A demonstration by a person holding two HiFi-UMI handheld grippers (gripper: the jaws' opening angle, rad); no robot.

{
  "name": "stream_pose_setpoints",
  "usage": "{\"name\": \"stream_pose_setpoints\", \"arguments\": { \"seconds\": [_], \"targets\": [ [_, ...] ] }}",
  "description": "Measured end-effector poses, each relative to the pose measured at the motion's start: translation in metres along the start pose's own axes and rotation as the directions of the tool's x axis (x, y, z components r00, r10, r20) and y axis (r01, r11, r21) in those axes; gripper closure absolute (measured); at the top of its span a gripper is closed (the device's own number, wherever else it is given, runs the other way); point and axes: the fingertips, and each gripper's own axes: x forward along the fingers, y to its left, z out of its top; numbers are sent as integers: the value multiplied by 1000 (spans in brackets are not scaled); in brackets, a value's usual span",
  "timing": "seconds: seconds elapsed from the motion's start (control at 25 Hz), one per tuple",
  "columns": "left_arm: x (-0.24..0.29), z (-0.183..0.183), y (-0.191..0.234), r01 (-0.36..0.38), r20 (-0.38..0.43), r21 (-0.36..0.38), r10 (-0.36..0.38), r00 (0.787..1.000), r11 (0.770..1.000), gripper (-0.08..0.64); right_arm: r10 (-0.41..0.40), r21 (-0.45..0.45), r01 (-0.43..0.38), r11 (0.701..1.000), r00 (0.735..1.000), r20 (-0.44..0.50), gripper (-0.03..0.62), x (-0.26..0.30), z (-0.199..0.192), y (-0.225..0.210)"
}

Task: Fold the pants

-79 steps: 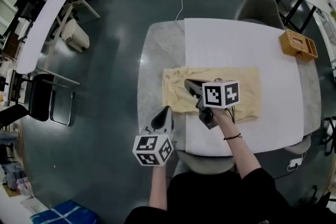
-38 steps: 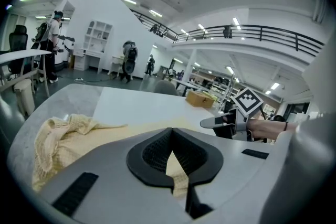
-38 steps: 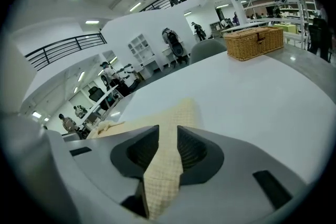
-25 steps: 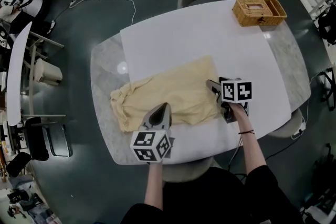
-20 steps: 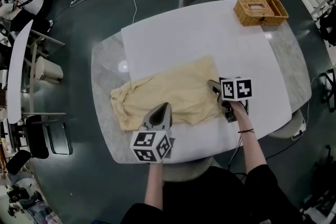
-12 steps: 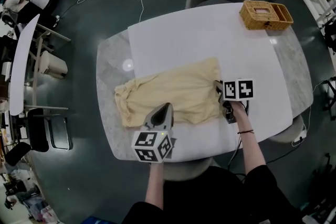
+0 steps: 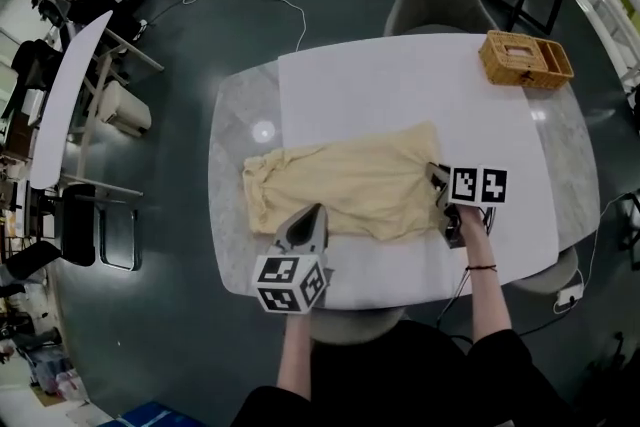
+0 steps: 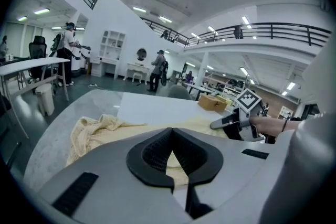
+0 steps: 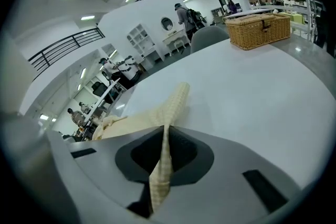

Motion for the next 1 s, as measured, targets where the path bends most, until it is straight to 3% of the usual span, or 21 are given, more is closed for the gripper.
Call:
{"name": "stream_pose_setpoints", "arguments": {
  "seconds": [0.4,1.0],
  "targets": [
    [-43,5,24,-71,57,-25,72,996,997,546,13,-102,-14,995,1000,-14,568,-18,18,47],
    [-85,3,85,-30,92,-62,36,995,998,546,-31,-219,24,975,999,-27,568,-15,23,150]
  ]
}}
